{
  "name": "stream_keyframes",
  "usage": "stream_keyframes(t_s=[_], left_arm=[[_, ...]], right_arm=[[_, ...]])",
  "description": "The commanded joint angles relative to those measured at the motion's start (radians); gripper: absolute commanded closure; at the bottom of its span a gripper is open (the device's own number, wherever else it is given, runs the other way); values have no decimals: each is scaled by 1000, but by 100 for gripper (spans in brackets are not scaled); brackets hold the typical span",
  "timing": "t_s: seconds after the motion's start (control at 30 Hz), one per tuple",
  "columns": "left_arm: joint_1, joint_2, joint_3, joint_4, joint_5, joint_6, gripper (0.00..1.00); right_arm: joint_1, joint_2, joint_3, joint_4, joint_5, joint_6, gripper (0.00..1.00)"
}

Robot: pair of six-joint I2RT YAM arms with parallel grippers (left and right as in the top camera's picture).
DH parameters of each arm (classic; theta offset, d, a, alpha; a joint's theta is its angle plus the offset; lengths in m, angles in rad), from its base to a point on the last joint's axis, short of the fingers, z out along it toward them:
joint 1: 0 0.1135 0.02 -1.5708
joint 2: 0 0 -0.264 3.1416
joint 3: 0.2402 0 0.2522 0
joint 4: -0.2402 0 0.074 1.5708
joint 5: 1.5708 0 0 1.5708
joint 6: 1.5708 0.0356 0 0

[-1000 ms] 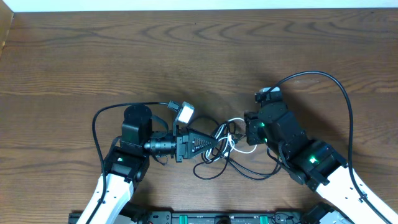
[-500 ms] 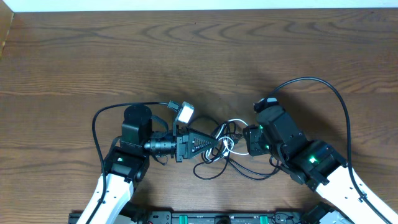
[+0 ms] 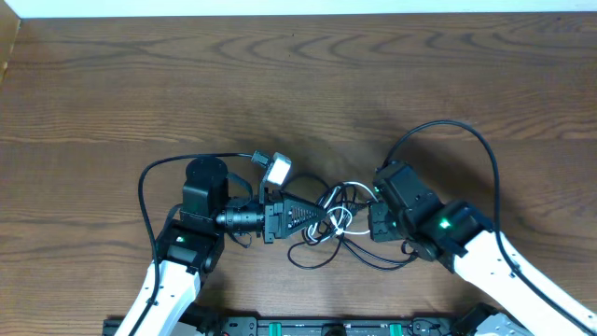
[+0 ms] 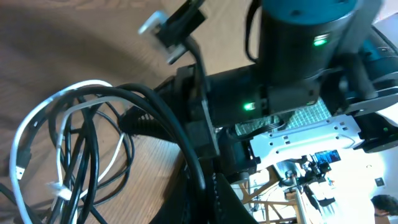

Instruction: Untangle cables

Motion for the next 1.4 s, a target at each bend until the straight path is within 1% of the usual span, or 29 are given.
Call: stream_keyframes(t_s=[0.0,0.13,0.3,0.4,0.57,0.7,0.77,0.87,0.93,1.03,1.13,1.23,1.27,1.37], left_arm=[[2,-2,8,6,20,21,92],[2,-2,7,5,20,21,92],[2,-2,8,5,19,22,92],[2,-2,7,5,19,22,92],[2,-2,8,5,19,24,92],[2,-2,7,6,19,26,92],[2,-2,8,6,19,26,92],[2,-2,8,6,19,26,92],[2,-2,7,6,19,26,92],[2,-2,8,6,19,26,92],[2,-2,7,6,19,26,92],[2,-2,8,6,19,26,92],[2,-2,8,6,19,26,92],[2,-2,8,6,19,26,92]], right_arm=[[-2,-6,2,-5,53,31,99],[-40,-32,30,-27,148,58,99],[-116,-81,109,-14,154,54,99],[-147,-104,164,15,153,10,99],[-161,-109,196,130,145,-122,99],[-160,-108,196,170,97,-331,99],[-161,-107,196,167,107,-385,99],[-161,-102,196,181,191,-422,99],[-161,-90,195,212,235,-424,99],[-161,-49,195,274,223,-425,99],[-159,20,195,310,210,-428,99],[-159,116,195,311,209,-427,99],[-159,148,195,311,208,-422,98],[-159,229,195,302,208,-343,80]])
